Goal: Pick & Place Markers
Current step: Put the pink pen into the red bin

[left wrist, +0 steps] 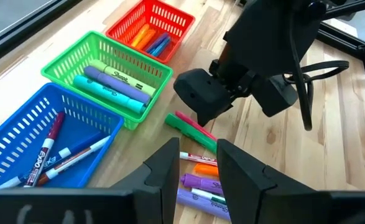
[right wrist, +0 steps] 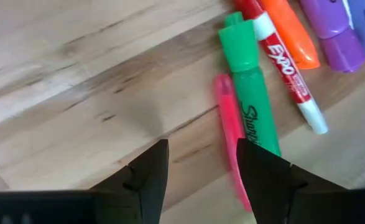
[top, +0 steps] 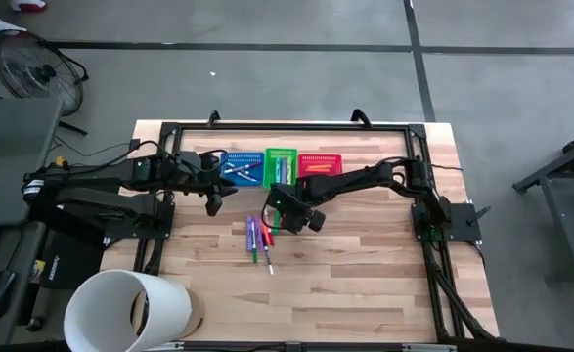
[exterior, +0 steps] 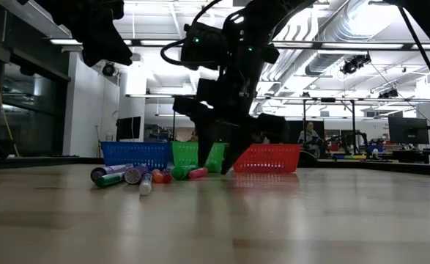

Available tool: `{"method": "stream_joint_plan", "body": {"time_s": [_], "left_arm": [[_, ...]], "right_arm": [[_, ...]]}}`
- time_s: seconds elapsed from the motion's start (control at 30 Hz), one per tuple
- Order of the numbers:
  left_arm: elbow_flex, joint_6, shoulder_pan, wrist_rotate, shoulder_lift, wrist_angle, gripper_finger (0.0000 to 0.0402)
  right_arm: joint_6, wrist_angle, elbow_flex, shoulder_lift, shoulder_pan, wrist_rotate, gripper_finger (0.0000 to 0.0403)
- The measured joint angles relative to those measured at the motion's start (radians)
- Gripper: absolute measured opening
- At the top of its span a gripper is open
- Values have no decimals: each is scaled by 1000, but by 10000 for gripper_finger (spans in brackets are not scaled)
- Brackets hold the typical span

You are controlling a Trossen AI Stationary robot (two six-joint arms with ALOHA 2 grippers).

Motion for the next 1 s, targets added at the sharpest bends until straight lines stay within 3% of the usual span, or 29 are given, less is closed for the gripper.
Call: {"method": "stream_joint_plan", "body": {"time_s": [0.7,1.0], "left_arm": [[0,19,0,1,0,-17,105],[0,19,0,1,0,-28,105]], "right_arm": [[-24,40,2,28,-12,9,172],[193,42,0,16,0,84,172]]}}
